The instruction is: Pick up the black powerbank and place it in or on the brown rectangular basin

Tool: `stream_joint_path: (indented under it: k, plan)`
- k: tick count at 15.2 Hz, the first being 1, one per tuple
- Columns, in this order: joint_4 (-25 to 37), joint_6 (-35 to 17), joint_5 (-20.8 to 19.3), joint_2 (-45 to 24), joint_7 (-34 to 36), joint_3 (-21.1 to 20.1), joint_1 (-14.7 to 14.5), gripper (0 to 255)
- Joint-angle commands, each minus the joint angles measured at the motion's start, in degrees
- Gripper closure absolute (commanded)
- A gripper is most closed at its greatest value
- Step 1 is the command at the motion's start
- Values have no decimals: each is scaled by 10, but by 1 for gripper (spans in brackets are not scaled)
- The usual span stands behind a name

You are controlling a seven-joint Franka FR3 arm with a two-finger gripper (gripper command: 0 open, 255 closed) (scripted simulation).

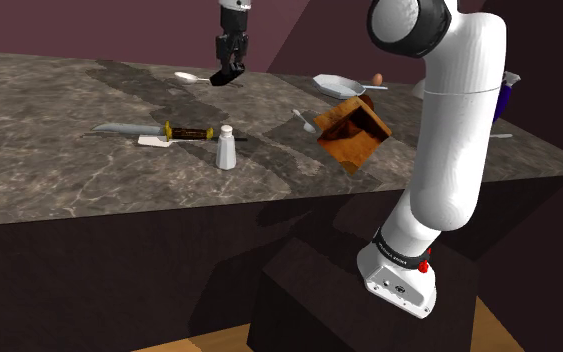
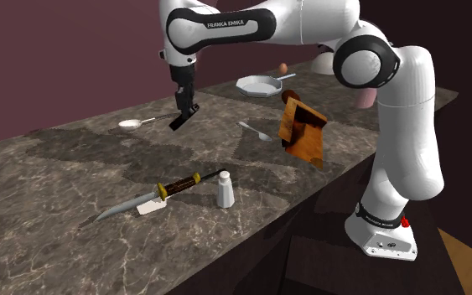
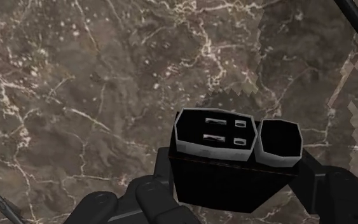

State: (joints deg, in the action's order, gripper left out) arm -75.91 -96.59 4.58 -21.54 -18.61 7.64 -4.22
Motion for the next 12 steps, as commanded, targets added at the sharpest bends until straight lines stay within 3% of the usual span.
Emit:
stream_joint_path:
  k: [1, 5, 12]
  plan:
    - [21, 17, 0, -4, 1, 0, 1, 255]
    - [54, 45, 1, -10, 2, 0, 2, 255]
    - [-181, -22, -19, 159, -34, 17, 13, 255]
